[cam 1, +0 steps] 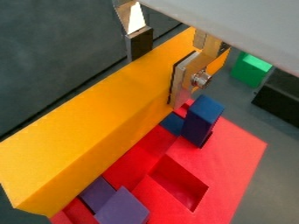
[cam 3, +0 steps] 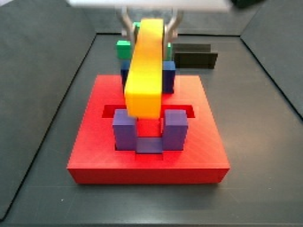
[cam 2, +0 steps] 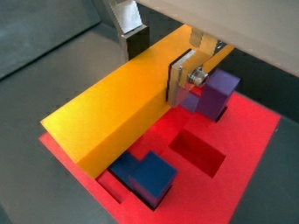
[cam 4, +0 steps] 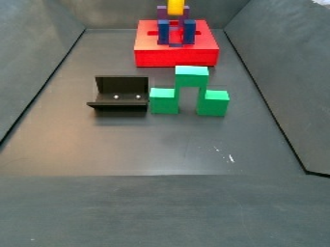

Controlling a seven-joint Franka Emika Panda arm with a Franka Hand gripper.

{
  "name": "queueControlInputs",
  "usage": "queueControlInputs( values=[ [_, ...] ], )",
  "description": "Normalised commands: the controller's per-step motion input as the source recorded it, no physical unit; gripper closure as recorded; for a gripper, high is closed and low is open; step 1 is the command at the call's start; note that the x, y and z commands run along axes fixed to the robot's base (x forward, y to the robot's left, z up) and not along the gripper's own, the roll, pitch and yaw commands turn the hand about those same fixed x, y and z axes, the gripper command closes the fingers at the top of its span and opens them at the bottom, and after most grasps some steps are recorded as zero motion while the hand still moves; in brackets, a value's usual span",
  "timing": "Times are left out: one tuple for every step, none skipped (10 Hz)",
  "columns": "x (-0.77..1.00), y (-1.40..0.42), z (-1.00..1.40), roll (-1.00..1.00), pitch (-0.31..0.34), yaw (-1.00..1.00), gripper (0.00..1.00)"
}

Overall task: Pick up the yellow object. Move up. Move to above the board. Insert the yellow object.
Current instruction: Insert the yellow object.

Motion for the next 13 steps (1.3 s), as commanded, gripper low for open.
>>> queueControlInputs(
  values=[
    [0.0, 0.0, -0.36, 0.03, -0.083, 0.0, 1.0],
    [0.0, 0.0, -0.26, 0.0, -0.101, 0.0, 1.0],
    [0.0, 0.01, -0.2, -0.04, -0.079, 0.0, 1.0],
    [0.0, 0.03, -0.19, -0.03, -0.077, 0.0, 1.0],
    [0.0, 0.05, -0.21, -0.03, -0.079, 0.01, 1.0],
    [0.0, 0.05, -0.2, -0.02, -0.07, 0.07, 1.0],
    [0.03, 0.04, -0.2, -0.01, -0.054, 0.1, 1.0],
    [0.12, 0.02, -0.17, 0.0, -0.036, 0.14, 1.0],
    [0.19, 0.02, -0.14, 0.0, -0.009, 0.19, 1.0],
    [0.2, 0.0, -0.13, 0.0, 0.0, 0.19, 1.0],
    [0.15, 0.0, -0.14, 0.0, 0.0, 0.17, 1.0],
    [0.17, 0.0, -0.12, 0.0, 0.0, 0.15, 1.0],
    [0.09, 0.0, -0.16, 0.0, 0.0, 0.11, 1.0]
  ],
)
